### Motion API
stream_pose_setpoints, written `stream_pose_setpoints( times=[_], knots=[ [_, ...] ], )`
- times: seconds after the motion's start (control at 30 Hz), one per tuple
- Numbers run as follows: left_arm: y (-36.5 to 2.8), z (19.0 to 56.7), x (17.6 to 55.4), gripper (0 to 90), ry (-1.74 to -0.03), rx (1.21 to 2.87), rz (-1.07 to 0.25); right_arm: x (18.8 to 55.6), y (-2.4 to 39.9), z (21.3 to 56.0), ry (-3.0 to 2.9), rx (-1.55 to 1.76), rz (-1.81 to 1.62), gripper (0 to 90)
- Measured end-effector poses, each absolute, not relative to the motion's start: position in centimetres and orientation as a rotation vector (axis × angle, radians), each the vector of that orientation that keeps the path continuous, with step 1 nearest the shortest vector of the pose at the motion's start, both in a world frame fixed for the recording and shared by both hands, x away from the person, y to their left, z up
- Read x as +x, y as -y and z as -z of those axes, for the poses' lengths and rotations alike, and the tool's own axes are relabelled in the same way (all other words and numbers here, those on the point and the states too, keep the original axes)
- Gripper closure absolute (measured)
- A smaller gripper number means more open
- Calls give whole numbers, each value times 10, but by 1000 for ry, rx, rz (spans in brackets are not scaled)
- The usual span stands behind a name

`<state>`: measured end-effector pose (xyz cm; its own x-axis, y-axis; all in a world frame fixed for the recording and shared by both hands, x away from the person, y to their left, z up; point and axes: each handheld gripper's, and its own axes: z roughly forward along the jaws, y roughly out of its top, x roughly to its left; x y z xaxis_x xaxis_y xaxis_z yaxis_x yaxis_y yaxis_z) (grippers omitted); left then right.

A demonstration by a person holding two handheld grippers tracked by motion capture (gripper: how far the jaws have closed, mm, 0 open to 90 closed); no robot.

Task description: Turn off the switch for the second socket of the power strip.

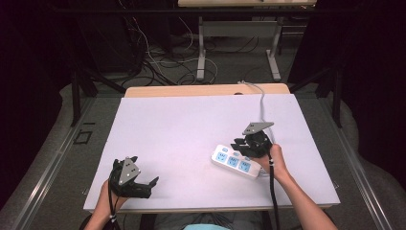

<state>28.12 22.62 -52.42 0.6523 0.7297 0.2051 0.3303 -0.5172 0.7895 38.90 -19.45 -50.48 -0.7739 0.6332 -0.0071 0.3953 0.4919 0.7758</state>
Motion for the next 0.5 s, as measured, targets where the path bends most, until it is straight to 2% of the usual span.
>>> stream_pose_setpoints(
  times=[0.07,0.1,0.5],
  knots=[
    [-226,524,281,1,-819,2123,-686,388,195,504,-2440,878,-1158,881],
    [-226,524,281,1,-820,2123,-687,388,195,504,-2419,877,-1183,900],
    [-227,524,281,1,-819,2122,-689,388,197,504,-2419,866,-1217,900]
  ],
)
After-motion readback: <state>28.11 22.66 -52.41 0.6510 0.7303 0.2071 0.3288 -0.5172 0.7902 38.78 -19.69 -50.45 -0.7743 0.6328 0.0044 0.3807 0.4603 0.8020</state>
